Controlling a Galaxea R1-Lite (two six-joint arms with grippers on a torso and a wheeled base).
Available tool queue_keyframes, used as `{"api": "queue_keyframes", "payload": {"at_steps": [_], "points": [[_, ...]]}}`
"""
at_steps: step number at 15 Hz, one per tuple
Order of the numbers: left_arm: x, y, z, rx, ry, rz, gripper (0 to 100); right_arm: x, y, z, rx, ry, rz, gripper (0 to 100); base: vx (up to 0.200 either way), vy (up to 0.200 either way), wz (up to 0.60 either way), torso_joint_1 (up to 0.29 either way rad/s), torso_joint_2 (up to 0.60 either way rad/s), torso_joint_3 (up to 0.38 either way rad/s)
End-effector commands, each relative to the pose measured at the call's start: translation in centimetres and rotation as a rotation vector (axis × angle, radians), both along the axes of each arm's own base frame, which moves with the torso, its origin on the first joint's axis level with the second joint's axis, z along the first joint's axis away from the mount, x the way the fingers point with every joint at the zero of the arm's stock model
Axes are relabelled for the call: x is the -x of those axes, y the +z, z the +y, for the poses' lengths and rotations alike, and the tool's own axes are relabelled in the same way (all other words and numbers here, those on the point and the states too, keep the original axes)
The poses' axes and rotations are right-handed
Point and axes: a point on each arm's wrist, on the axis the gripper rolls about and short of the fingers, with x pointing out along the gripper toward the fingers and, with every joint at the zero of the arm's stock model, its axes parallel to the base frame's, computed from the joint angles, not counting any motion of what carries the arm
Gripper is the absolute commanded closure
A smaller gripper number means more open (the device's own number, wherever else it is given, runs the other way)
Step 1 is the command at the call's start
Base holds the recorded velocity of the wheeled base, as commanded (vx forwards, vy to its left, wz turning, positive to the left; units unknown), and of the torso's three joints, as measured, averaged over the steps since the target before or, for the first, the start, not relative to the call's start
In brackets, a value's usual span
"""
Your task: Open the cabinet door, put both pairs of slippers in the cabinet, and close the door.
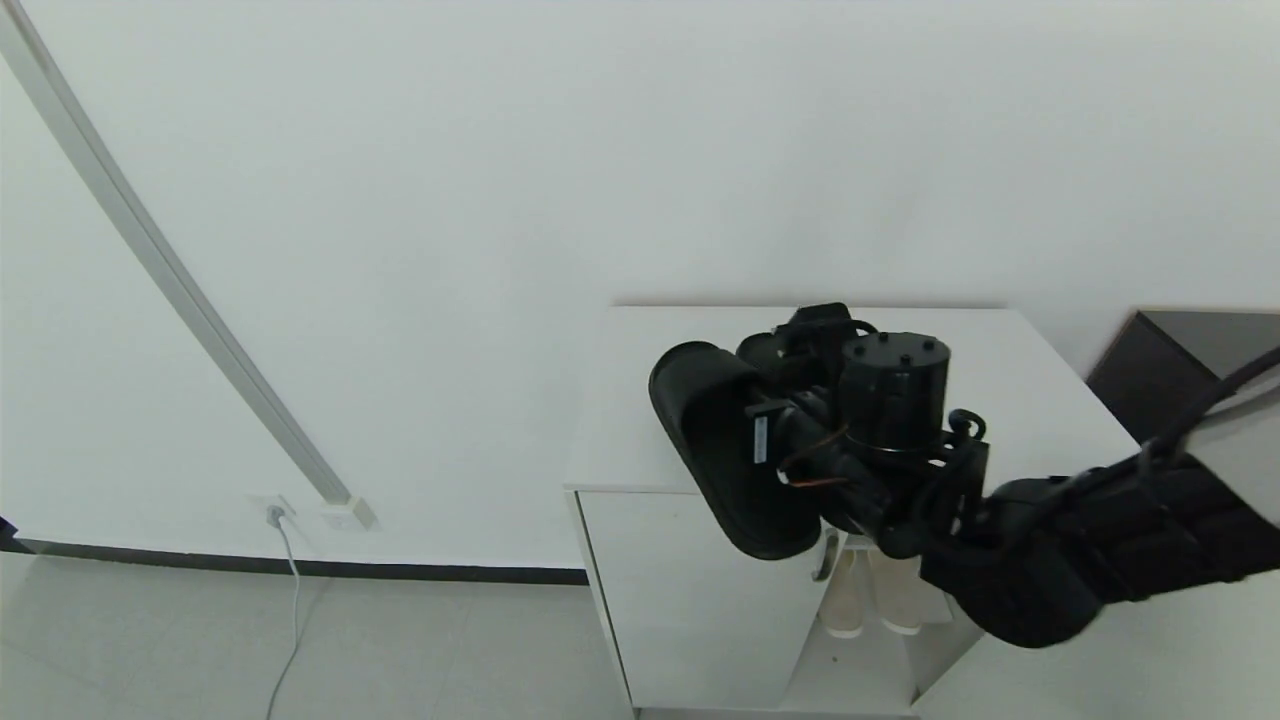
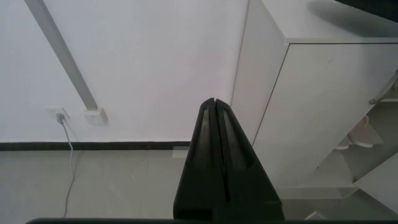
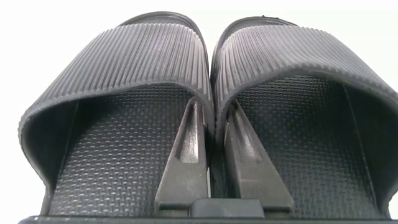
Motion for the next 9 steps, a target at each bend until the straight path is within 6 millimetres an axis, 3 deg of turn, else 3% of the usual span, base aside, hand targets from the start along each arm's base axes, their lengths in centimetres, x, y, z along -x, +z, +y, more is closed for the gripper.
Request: {"api": "queue_keyframes", "payload": {"at_steps": [1,4,9], "points": [[0.0,0.0,0.0,0.000,0.000,0.001,100,4.9,2.0,-4.3,-0.048,0.105,0.007,100,0.000,0.000,0.00,0.000,0.00,0.000],[0.0,0.0,0.0,0.000,0.000,0.001,100,7.1,2.3,-6.3,-0.042,0.116,0.011,100,0.000,0.000,0.00,0.000,0.00,0.000],[0.0,0.0,0.0,0.000,0.000,0.001,100,7.9,2.6,-6.8,0.000,0.119,0.036,100,0.000,0.000,0.00,0.000,0.00,0.000]]}}
